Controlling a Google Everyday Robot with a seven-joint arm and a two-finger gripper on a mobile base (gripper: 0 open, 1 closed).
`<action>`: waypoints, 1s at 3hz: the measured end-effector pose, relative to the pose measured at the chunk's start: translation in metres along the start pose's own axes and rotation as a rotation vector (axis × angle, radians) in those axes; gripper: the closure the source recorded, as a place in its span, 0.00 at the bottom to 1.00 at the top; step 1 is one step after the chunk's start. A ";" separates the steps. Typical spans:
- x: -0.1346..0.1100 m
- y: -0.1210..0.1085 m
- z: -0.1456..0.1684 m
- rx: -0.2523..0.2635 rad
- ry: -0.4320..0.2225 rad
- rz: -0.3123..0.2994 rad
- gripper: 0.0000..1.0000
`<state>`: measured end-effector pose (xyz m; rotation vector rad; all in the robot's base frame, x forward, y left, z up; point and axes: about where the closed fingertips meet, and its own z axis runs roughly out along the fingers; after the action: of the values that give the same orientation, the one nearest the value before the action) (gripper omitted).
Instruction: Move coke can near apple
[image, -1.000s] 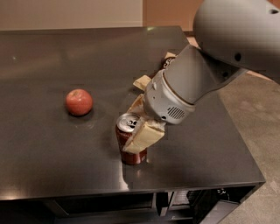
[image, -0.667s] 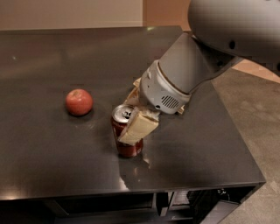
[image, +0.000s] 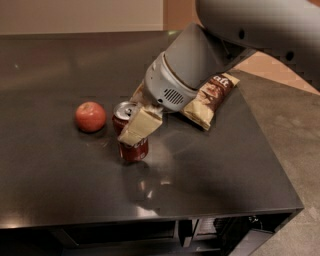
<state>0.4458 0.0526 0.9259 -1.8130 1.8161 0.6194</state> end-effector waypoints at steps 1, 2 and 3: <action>-0.009 -0.016 0.010 0.025 -0.004 0.016 1.00; -0.015 -0.033 0.021 0.039 -0.006 0.027 1.00; -0.021 -0.048 0.030 0.048 -0.019 0.030 1.00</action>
Offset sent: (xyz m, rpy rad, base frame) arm 0.0574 0.0365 -0.0137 0.0117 -0.0135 -0.0728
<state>0.4943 0.0869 0.9171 -1.7459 1.8329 0.5968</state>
